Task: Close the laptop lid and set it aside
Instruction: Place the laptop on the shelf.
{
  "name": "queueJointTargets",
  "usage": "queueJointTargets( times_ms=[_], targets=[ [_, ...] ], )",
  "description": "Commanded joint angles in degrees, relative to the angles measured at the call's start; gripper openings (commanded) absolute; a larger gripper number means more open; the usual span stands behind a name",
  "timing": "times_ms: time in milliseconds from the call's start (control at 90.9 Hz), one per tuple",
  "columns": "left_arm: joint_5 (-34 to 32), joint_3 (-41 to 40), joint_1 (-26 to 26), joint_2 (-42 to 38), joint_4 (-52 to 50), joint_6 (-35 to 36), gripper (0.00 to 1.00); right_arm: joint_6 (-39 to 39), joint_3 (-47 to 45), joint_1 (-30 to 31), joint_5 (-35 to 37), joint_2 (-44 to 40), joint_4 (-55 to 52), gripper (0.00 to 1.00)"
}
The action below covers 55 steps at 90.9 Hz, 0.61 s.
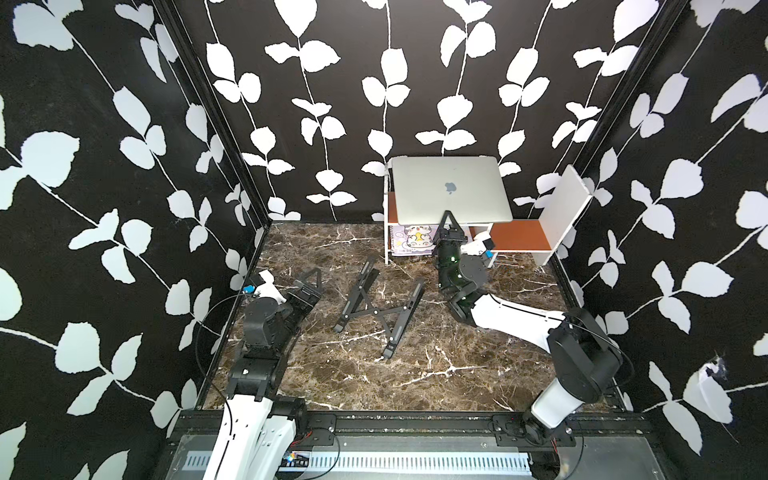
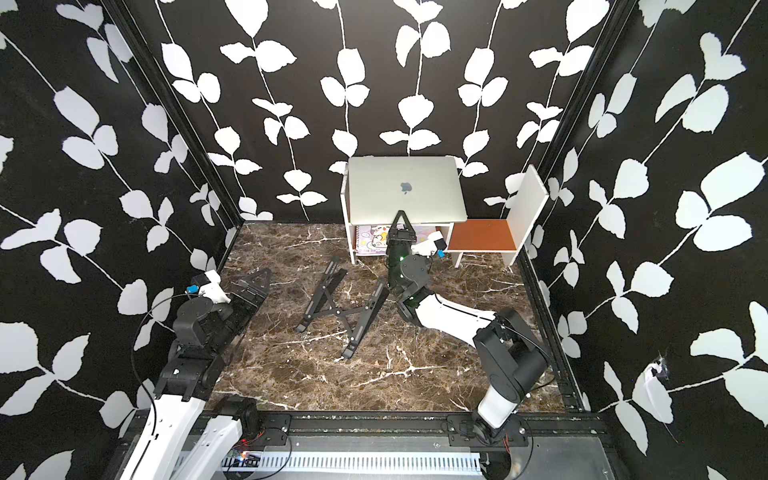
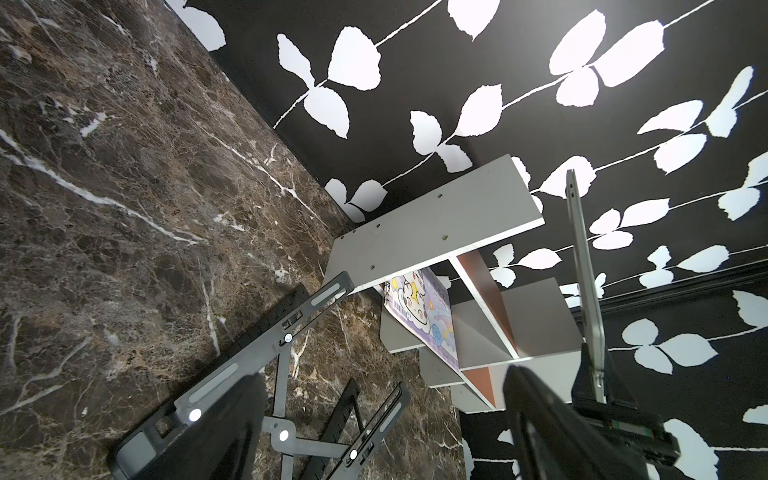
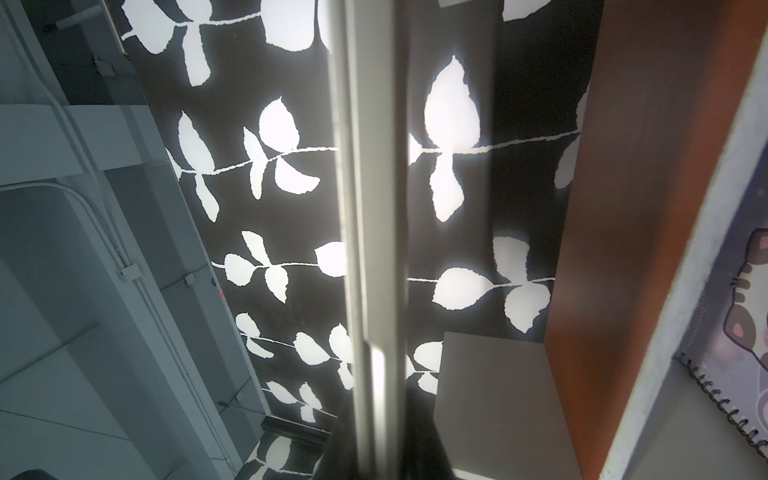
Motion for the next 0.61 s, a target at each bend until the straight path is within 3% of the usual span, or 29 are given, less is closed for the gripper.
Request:
queueJointTargets(
  times_ms=[0, 594],
  targets=[
    [0.5, -0.3, 0.5, -0.9, 0.1, 0.1, 0.87, 5.0, 4.0, -0.3, -0.9, 2.3, 3.9, 0.00],
    [1.6, -0.1, 0.7, 0.9, 1.3, 0.3, 0.87, 6.6, 7.7, -2.5, 0.7, 8.4, -0.8, 0.00]
  ],
)
